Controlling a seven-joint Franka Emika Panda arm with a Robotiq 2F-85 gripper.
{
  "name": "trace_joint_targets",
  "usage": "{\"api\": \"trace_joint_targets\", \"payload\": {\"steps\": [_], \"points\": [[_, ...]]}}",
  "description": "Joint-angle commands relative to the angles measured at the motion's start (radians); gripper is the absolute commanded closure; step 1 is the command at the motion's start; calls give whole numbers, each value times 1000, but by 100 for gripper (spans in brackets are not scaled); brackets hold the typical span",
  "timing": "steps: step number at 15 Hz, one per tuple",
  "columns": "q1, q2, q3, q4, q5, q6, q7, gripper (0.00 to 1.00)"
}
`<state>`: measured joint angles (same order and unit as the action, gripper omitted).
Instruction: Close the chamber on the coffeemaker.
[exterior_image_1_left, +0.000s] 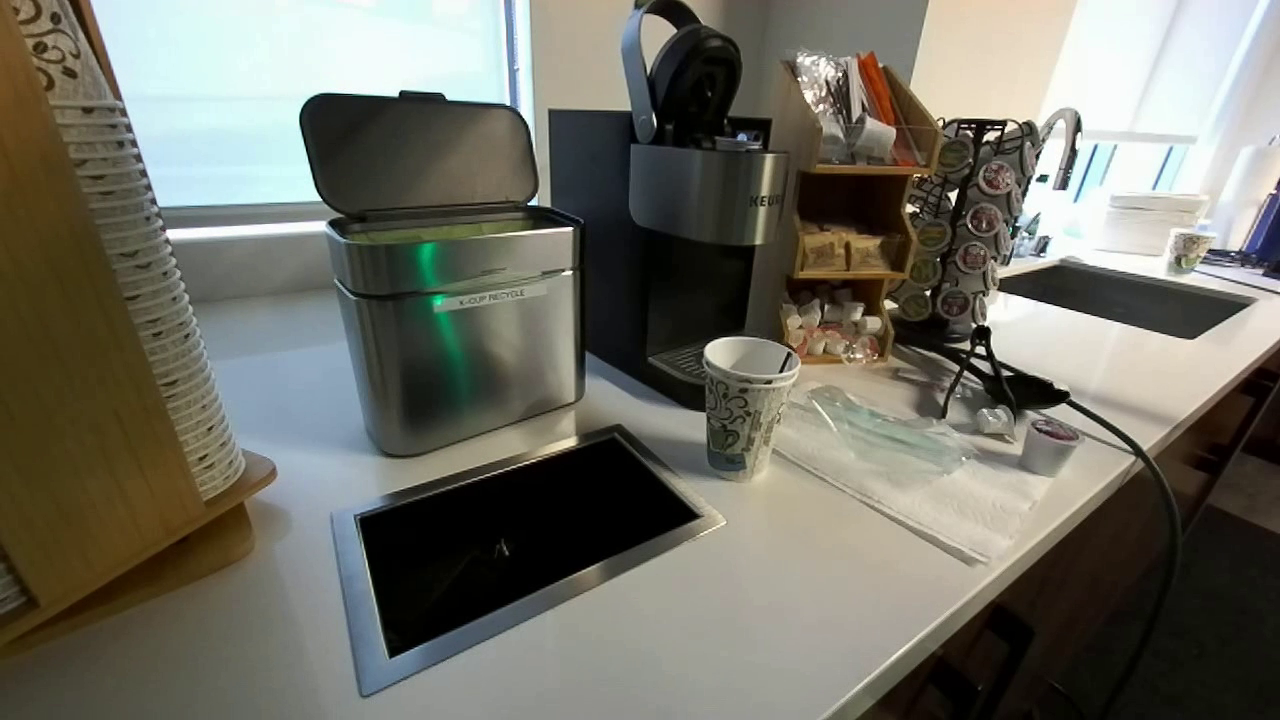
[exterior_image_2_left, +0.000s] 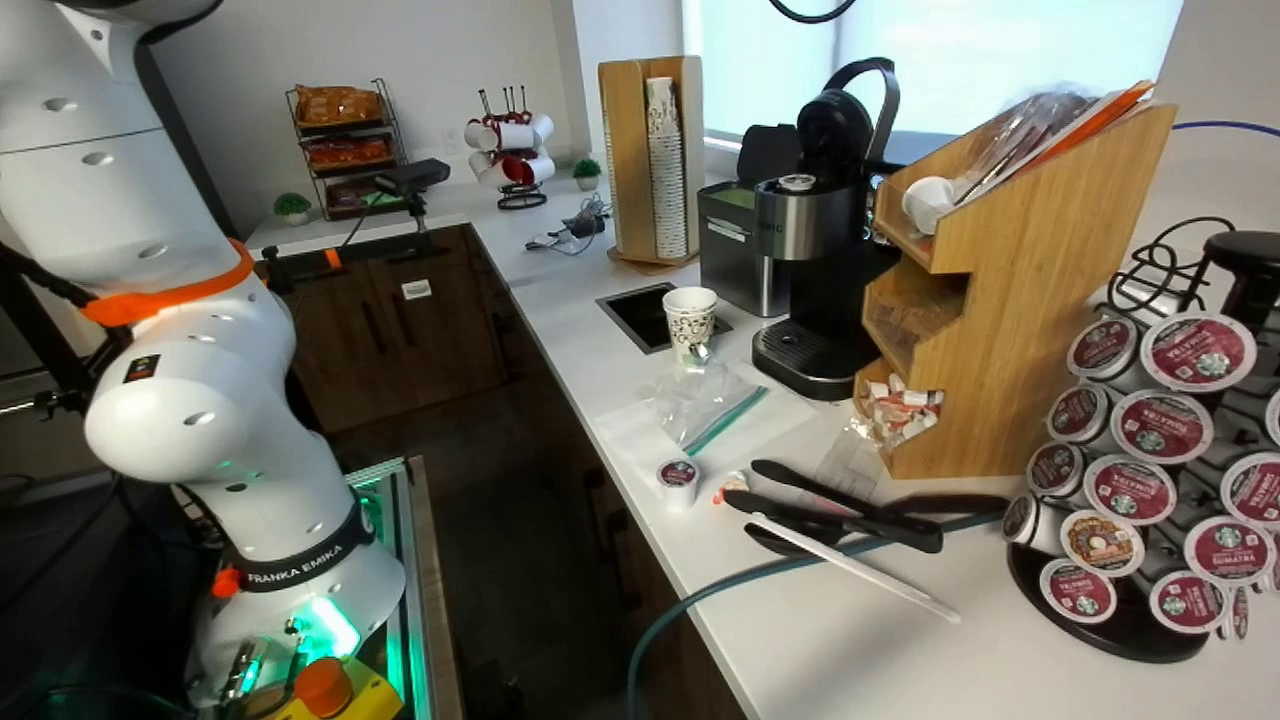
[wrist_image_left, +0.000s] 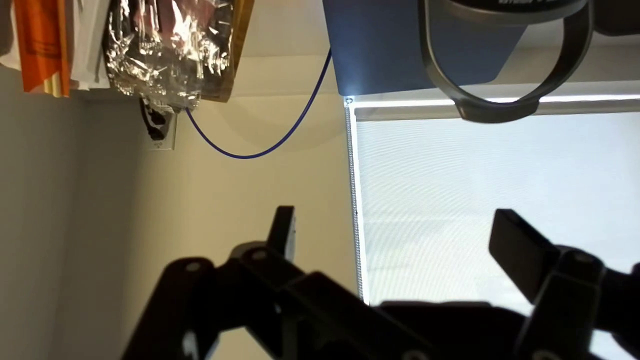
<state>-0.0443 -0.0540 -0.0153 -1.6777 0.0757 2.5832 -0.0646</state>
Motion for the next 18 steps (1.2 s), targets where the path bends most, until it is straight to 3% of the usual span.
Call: {"api": "trace_joint_targets", "payload": {"steps": [1,10,11,16,18], "points": [[11,82,4,108,-49,-18,50,0],[66,418,44,584,-47,-170,40,0],[61,338,45,441,-33,-90,26,0],[63,403,45,546,-34,-126,26,0],[57,464,73,609,22,-138,17,0]]}}
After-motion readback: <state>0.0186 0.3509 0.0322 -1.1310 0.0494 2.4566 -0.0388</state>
